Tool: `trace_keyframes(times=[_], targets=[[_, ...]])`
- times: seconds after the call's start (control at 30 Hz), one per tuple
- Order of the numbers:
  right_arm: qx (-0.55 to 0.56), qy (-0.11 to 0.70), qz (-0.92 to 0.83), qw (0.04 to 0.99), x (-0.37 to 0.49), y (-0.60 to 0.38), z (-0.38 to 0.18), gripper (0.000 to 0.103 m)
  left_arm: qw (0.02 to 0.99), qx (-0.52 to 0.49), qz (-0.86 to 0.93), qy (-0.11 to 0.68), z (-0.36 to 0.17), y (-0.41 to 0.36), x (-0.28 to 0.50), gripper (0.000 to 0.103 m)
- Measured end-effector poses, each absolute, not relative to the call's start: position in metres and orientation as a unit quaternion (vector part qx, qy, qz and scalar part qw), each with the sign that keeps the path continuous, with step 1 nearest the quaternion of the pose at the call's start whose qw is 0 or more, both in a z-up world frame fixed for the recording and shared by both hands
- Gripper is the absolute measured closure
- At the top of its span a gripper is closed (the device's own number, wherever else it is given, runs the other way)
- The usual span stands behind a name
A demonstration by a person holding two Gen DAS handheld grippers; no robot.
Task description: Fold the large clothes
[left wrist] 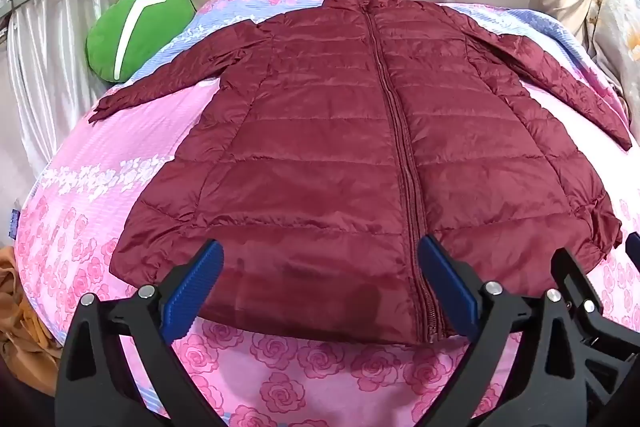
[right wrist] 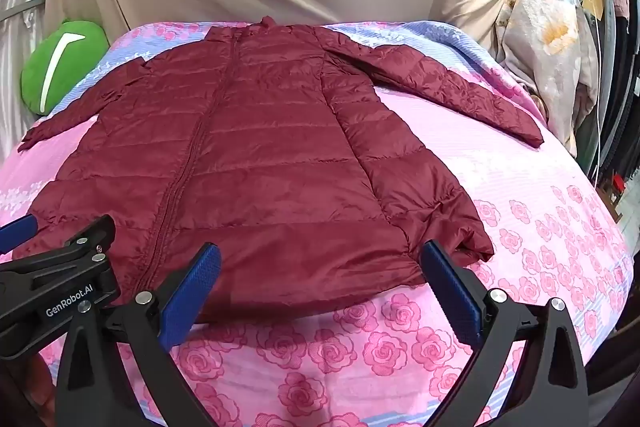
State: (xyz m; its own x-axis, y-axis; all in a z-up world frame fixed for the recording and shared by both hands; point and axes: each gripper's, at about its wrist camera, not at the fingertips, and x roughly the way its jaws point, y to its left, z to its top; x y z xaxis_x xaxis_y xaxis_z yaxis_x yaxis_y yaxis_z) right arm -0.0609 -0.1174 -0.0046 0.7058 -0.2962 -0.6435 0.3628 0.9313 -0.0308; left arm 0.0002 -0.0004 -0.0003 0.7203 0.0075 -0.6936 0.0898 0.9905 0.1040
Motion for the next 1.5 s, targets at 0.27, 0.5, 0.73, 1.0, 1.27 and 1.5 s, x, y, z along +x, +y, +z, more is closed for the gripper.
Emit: trace_keyframes(times=[0.27, 0.5, 0.73, 1.0, 1.27, 1.5], targets=[[0.047, 0.339, -0.18, 0.922, -0.061, -0.117, -0.005, 0.005, 0.923, 0.061, -0.025, 0.378, -0.009, -0.001, -0.001, 0.008], [0.047, 0.343, -0.178, 0.921, -0.061, -0.117, -0.006, 0.005, 0.922, 0.054, -0.026, 0.383, -0.014, -0.002, -0.003, 0.008], [0.044, 0.341, -0.178, 0.922, -0.063, -0.115, -0.006, 0.005, 0.92, 0.051, -0.027, 0.387, -0.01, 0.001, -0.001, 0.008], [0.047, 0.342, -0.177, 0.922, -0.064, -0.115, -0.005, 0.005, 0.92, 0.051, -0.025, 0.387, -0.009, 0.004, -0.003, 0.008], [0.045, 0.343, -0.168, 0.923, -0.063, -0.11, -0.003, 0.005, 0.92, 0.05, -0.014, 0.389, -0.006, 0.009, -0.008, 0.008], [0.045, 0.34, -0.166, 0.925, -0.064, -0.108, -0.002, 0.005, 0.92, 0.05, -0.013, 0.389, -0.005, 0.011, -0.008, 0.008]])
